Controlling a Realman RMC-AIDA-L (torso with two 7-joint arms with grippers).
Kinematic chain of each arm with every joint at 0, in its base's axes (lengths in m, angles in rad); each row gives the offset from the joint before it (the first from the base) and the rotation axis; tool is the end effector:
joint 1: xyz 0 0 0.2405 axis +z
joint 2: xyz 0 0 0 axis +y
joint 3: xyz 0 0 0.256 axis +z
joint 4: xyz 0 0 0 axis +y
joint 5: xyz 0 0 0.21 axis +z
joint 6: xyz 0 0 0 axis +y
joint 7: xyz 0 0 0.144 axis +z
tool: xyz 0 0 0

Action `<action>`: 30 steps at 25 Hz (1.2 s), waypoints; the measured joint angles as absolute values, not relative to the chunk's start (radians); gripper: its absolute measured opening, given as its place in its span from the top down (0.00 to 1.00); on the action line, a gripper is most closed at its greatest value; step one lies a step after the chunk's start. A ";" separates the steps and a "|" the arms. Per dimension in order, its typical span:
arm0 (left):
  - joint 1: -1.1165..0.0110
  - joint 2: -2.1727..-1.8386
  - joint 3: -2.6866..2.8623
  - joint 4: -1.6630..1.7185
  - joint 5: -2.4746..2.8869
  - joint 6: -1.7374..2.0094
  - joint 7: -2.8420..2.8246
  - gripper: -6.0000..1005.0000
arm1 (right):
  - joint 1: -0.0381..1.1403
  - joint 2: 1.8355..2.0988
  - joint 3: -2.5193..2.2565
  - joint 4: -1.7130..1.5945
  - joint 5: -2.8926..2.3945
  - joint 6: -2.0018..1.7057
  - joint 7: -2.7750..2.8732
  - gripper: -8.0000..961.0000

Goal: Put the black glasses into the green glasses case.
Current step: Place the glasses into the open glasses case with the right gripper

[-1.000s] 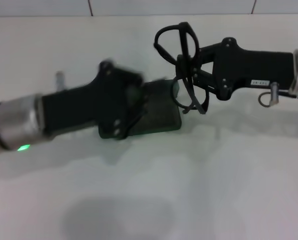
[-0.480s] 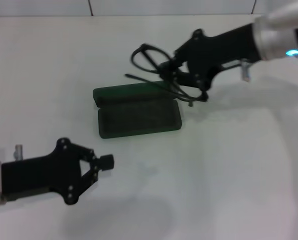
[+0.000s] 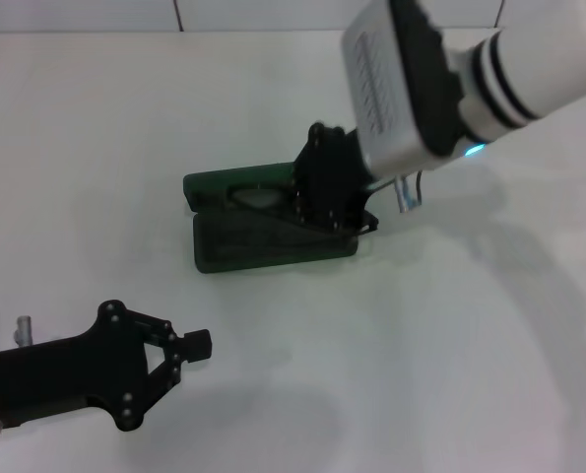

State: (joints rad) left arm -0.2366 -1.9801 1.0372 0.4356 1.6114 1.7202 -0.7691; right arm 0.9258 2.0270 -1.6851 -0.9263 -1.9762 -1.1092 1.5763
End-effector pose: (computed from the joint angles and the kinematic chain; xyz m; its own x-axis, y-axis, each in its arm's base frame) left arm -0.3182 0.2170 -0.0081 0.8038 0.0610 0.5918 0.2228 -0.9532 -0.2043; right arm 0.0732 0.3865 -0.0877 0.9214 0.3793 0.0841 0.3868 -0.9160 -0.1063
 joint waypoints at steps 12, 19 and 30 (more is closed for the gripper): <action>-0.254 -1.987 1.043 0.436 1.614 1.720 -0.774 0.99 | 0.987 2.028 -1.815 -0.908 -2.044 -0.987 1.575 0.88; -0.267 -1.996 1.038 0.436 1.614 1.720 -0.774 0.99 | 0.983 2.028 -1.870 -0.887 -2.023 -0.904 1.586 0.88; -0.288 -1.996 1.038 0.435 1.614 1.720 -0.775 0.99 | 0.978 2.028 -1.907 -0.870 -1.976 -0.828 1.588 0.87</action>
State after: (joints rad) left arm -0.2880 -1.9957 1.0376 0.4347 1.6138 1.7200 -0.7747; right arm 0.9782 2.0279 -1.9070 -0.8701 -1.9762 -0.8283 1.5883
